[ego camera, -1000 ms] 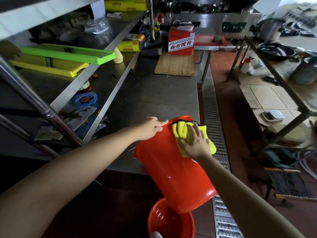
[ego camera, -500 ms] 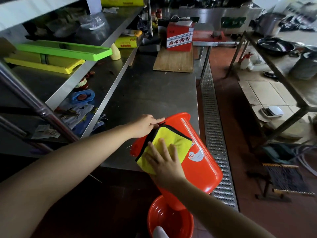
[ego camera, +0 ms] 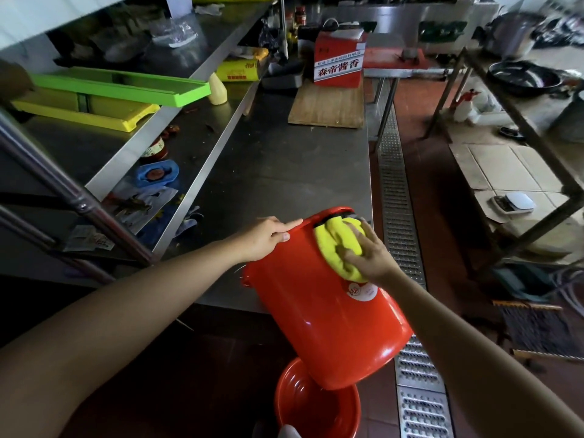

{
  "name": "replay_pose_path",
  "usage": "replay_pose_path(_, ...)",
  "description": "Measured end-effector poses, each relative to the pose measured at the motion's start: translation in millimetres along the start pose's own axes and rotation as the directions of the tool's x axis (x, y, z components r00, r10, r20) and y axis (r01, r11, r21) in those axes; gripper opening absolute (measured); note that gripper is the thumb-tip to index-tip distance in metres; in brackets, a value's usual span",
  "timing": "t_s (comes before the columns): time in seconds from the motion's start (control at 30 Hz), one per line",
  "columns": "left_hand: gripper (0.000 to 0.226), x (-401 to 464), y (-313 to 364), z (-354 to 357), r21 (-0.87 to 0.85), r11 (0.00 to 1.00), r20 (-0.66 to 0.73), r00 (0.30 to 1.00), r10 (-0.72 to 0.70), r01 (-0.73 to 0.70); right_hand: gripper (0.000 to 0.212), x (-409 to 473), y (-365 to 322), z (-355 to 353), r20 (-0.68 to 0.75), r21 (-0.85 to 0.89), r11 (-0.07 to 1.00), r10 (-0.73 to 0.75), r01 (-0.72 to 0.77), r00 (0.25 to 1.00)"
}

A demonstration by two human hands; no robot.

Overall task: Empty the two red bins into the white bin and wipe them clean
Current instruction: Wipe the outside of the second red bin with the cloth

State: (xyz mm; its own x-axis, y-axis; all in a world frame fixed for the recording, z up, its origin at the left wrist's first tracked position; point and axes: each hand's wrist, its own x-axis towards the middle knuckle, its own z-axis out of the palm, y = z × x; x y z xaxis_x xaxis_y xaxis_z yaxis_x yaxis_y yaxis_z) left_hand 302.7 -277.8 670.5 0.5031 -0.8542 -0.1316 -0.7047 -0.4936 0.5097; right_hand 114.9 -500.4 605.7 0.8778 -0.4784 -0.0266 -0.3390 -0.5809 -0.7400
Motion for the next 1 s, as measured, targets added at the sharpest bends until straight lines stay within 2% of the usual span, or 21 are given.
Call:
replay_pose_path(0.1, 0.045, -1.3, 6.7, 1.8, 0.012, 1.0, -0.033, 0.999, -0.012, 0.013, 0.067, 12.2, 13.0, -8.0, 0.089, 0.155, 0.98, 0.116, -0.129, 0.989)
replay_pose_path(0.2, 0.045, -0.3, 9.3, 1.7, 0.009, 1.0, -0.044, 0.999, -0.013, 0.014, 0.076, 7.7, 8.1, -10.0, 0.09, 0.156, 0.975, 0.146, -0.159, 0.985)
replay_pose_path(0.23, 0.045, -0.6, 8.5, 2.1, 0.007, 1.0, -0.046, 0.999, -0.015, 0.015, 0.081, 1.3, 2.3, -8.7, 0.071, 0.104, 0.984, 0.134, -0.141, 0.988)
replay_pose_path(0.3, 0.044, -1.2, 7.4, 2.0, 0.007, 1.0, -0.05, 0.999, -0.014, 0.014, 0.086, -16.8, -11.0, -0.8, 0.022, -0.108, 0.991, 0.083, -0.081, 0.996)
replay_pose_path(0.37, 0.043, -1.2, 8.0, 2.3, -0.006, 1.0, -0.058, 0.998, -0.003, 0.003, 0.084, -38.3, -25.2, 16.4, 0.001, -0.308, 0.951, 0.015, -0.014, 1.0)
replay_pose_path(0.43, 0.044, -0.6, 7.6, 0.9, 0.008, 1.0, -0.061, 0.998, 0.017, -0.016, 0.082, -62.8, -39.0, 41.6, -0.01, -0.472, 0.876, -0.119, 0.1, 0.993)
replay_pose_path(0.5, 0.044, -1.4, 5.2, -1.9, 0.033, 0.999, -0.043, 0.999, 0.026, -0.025, 0.08, -85.9, -45.8, 68.6, -0.015, -0.62, 0.755, -0.285, 0.215, 0.958)
replay_pose_path(0.57, 0.045, -4.7, 2.1, -1.5, 0.05, 0.998, -0.032, 0.999, 0.038, -0.036, 0.083, -97.7, -45.5, 82.9, 0.003, -0.684, 0.675, -0.379, 0.278, 0.925)
replay_pose_path(0.63, 0.046, -10.0, -1.3, 1.1, 0.052, 0.998, -0.034, 0.999, 0.04, -0.038, 0.085, -96.3, -44.6, 80.0, 0.023, -0.674, 0.674, -0.392, 0.304, 0.92)
replay_pose_path(0.7, 0.047, -15.1, -6.4, 4.0, 0.055, 0.998, -0.052, 0.998, 0.04, -0.038, 0.085, -90.1, -42.4, 66.7, -0.004, -0.636, 0.733, -0.316, 0.241, 0.949)
replay_pose_path(0.77, 0.048, -21.1, -11.2, 7.5, 0.059, 0.998, -0.072, 0.997, 0.028, -0.024, 0.087, -82.5, -33.8, 47.7, -0.064, -0.534, 0.843, -0.122, 0.069, 0.99)
replay_pose_path(0.87, 0.047, -28.9, -13.1, 11.2, 0.045, 0.999, -0.088, 0.996, -0.002, 0.006, 0.088, -73.4, -18.3, 19.1, -0.075, -0.269, 0.943, 0.181, -0.195, 0.981)
replay_pose_path(0.93, 0.046, -30.3, -8.8, 12.9, 0.055, 0.998, -0.107, 0.994, -0.008, 0.014, 0.088, -73.7, -16.8, 12.4, -0.054, -0.215, 0.953, 0.205, -0.212, 0.977)
replay_pose_path(1.0, 0.046, -29.7, -3.0, 15.1, 0.078, 0.997, -0.146, 0.989, -0.003, 0.015, 0.087, -80.9, -23.6, 20.0, -0.046, -0.279, 0.951, 0.125, -0.133, 0.991)
